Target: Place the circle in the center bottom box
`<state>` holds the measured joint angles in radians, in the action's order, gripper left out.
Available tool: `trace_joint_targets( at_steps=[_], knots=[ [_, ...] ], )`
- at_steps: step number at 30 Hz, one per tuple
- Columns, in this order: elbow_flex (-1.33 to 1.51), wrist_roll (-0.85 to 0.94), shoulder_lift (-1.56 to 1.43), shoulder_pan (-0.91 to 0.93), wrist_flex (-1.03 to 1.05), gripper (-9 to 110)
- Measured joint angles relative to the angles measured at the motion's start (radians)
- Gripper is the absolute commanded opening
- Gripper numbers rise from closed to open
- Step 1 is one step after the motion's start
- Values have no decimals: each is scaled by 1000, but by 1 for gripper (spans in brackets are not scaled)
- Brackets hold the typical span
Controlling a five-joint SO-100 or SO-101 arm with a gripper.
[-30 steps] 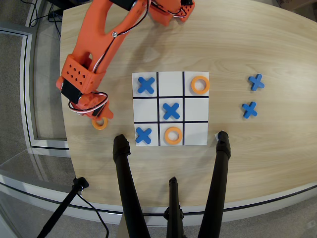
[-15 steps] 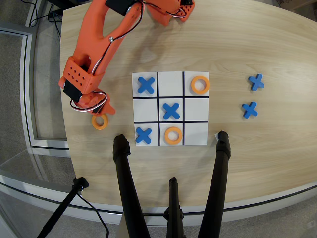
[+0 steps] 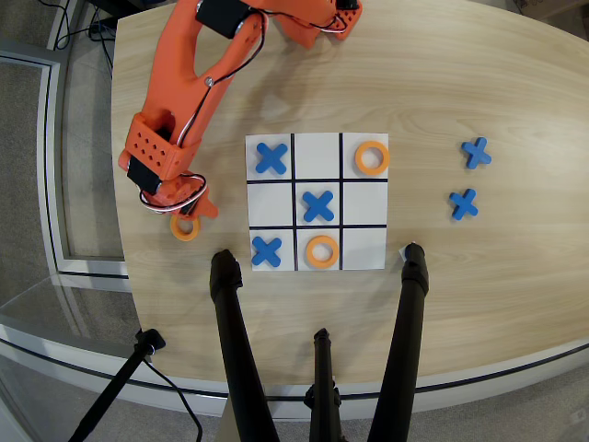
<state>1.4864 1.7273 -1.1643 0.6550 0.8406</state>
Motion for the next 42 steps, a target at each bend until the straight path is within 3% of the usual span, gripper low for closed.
trace_joint_targets(
  at_steps=[29,42],
  knots=[
    [21,11,35,40,8,28],
    [28,204,-8,195,233,28]
  ],
)
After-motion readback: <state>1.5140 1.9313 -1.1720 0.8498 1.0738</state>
